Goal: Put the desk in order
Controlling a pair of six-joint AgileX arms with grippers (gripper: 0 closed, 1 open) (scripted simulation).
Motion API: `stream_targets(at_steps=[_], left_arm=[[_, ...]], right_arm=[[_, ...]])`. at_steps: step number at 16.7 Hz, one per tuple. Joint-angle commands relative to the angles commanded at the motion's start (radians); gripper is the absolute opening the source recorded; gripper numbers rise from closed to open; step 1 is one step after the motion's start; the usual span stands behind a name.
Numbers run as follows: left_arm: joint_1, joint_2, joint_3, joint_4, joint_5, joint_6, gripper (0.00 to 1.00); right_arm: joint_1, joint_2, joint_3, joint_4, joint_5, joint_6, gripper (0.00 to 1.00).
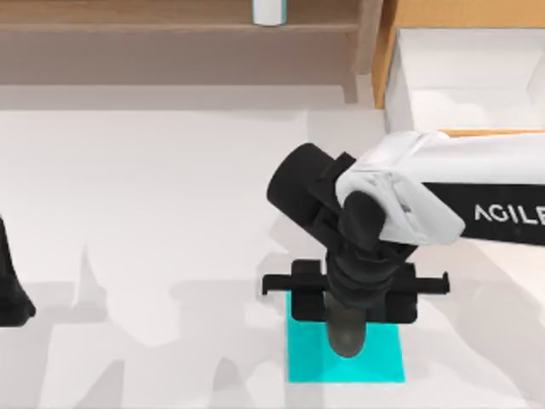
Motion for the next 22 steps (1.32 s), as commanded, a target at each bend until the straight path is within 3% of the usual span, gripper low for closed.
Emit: stream_targets(at_steps=[1, 14, 22], left_arm=[[0.0, 0.0, 0.0, 0.0, 0.0, 0.0, 1.0], [0.0, 0.0, 0.0, 0.0, 0.0, 0.0, 1.0], [0.0, 0.0, 0.0, 0.0, 0.0, 0.0, 1.0]], right_arm=[[0.0, 0.0, 0.0, 0.0, 0.0, 0.0, 0.0], [0.0, 0.0, 0.0, 0.0, 0.0, 0.0, 0.98], [0.0, 0.0, 0.0, 0.0, 0.0, 0.0, 1.0]])
